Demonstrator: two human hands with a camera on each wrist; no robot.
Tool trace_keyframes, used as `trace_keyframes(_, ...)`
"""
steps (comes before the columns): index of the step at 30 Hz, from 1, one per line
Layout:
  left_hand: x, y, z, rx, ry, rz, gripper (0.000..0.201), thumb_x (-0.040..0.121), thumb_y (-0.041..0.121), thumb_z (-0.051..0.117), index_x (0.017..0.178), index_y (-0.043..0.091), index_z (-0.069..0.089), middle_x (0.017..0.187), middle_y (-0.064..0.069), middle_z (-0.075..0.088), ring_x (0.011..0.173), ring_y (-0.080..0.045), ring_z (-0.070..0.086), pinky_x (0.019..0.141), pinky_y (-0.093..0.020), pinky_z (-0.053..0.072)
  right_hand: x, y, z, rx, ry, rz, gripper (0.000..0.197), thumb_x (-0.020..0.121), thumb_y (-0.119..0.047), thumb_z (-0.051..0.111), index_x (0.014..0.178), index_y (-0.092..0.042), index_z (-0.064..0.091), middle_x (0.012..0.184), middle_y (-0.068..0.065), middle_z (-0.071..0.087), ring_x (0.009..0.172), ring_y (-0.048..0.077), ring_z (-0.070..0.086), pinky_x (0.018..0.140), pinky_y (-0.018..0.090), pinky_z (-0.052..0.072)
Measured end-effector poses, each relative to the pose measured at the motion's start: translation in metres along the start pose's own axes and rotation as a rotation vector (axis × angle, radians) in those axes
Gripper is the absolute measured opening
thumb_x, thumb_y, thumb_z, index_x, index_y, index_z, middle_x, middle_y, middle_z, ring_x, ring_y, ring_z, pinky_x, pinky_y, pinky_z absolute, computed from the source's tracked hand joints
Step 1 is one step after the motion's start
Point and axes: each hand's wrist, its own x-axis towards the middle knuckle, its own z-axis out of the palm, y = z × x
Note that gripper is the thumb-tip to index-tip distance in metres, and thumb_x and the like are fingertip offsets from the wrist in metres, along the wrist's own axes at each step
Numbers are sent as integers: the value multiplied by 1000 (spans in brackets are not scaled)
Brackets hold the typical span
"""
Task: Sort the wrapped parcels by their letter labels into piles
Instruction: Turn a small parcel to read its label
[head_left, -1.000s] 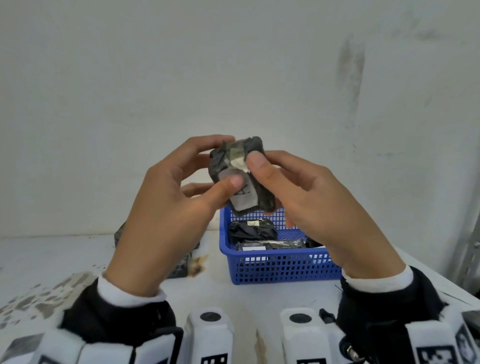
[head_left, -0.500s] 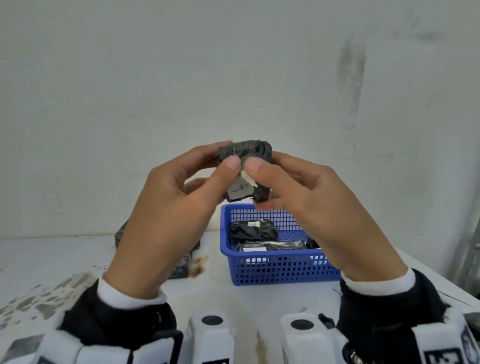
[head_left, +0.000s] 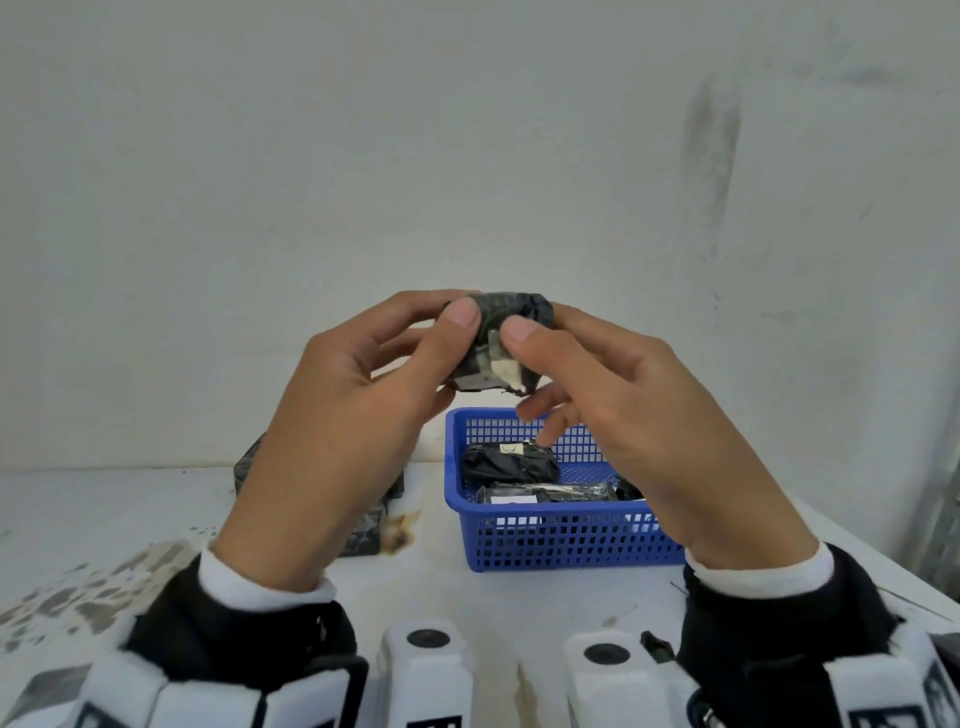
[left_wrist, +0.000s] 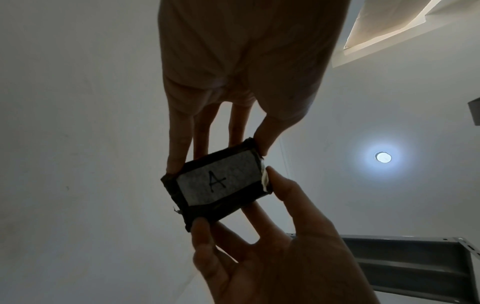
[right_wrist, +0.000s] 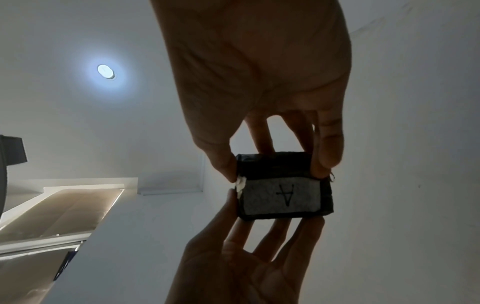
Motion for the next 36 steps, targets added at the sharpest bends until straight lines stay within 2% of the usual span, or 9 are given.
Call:
trace_keyframes(4,-1,1,2,11,2,6,38,71,47,62,100,25,74,97,-2,76,99,-16,71,89,-37,57,0,2,-2,37,41,-4,42,80,-58,64,113,-34,75,98,-6,77,78,9,72,86,31,57)
trace_keyframes(10,-2,3,2,32,12,3,36,79,50,56,96,24,75,96,0,76,90,-22,73,70,-29,60,-2,2,-3,95,31,0,54,73,-58,67,121,-33,72,109,-9,76,98,11,73,102,39,52)
trace_keyframes(12,-1,3,1,28,42,5,30,76,46,63,92,23,74,94,1,75,87,-19,73,72,-27,57,-3,1,-3,106,19,-13,48,77,-56,68,120,-35,72,111,1,76,104,21,72,103,42,51)
trace_keyframes(14,0,1,-1,25,57,-24,32,68,39,82,96,26,72,97,2,75,83,-15,73,78,-26,54,-2,1,-4,122,35,-15,48,79,-46,73,126,-36,68,114,8,74,106,21,70,100,37,52)
trace_keyframes(16,1,0,-3,-6,53,-66,43,65,34,82,106,27,69,102,-2,75,85,-16,74,87,-31,54,-1,3,-7,151,22,-5,62,77,-37,77,136,-33,60,118,-3,73,105,6,70,94,26,49)
trace_keyframes(19,1,2,-3,-26,42,-66,50,70,29,83,116,26,64,101,-1,76,89,-14,73,93,-33,53,-1,3,-9,157,-11,0,64,79,-28,79,139,-33,56,114,-5,75,99,11,73,91,30,53)
trace_keyframes(23,0,2,-1,-1,46,-52,56,65,37,69,119,26,63,101,2,76,87,-14,74,88,-32,54,0,5,-7,149,-1,-42,55,84,-27,80,134,-40,60,111,-5,75,84,30,76,86,50,58)
trace_keyframes(33,0,-1,0,42,52,3,54,69,40,66,121,30,64,98,3,75,85,-16,74,85,-40,58,-1,4,-6,164,17,-65,41,87,-29,73,125,-43,63,99,-1,75,75,37,70,60,35,55)
trace_keyframes(36,1,-2,-1,64,30,20,50,70,39,66,120,32,65,96,4,75,85,-15,73,76,-32,60,-2,2,-7,184,10,-66,37,88,-26,71,122,-39,66,95,1,75,71,26,68,51,30,53)
